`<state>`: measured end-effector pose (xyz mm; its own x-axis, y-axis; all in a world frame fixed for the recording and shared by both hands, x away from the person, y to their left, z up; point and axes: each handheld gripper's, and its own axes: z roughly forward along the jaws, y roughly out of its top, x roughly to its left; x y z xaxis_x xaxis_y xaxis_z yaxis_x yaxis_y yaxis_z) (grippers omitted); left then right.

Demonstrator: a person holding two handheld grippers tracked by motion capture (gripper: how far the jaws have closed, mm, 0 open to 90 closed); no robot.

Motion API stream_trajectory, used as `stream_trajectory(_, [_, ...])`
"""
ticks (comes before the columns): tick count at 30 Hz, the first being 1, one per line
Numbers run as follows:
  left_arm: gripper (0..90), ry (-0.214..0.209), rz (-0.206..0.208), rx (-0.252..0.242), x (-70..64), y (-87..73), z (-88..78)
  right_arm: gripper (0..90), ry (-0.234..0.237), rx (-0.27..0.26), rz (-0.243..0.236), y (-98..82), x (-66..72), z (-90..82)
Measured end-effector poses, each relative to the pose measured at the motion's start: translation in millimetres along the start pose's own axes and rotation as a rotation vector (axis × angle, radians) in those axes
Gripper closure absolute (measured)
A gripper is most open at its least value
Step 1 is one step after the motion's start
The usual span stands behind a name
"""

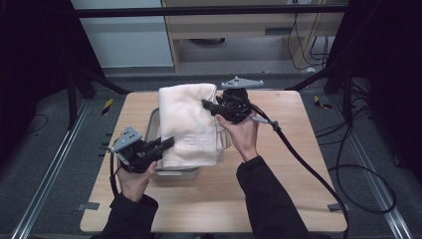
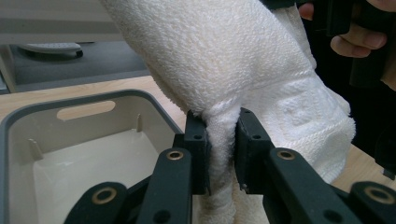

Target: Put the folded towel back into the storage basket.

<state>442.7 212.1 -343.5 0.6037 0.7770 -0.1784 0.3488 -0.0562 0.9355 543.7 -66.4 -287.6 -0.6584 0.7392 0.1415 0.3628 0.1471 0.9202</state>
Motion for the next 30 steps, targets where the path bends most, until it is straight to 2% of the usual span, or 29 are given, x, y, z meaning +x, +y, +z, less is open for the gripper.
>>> stream_trajectory(19, [76.6, 0.060, -0.013, -0.007, 18.7, -1.3, -9.9, 65.1, 0.016, -0.005, 0.007, 4.0, 12.0, 23.8])
stream_trajectory(30, [76.6, 0.093, -0.028, -0.016, 31.3, -1.7, -16.5, 65.1, 0.021, -0.001, -0.005, 11.5, 21.5, 39.6])
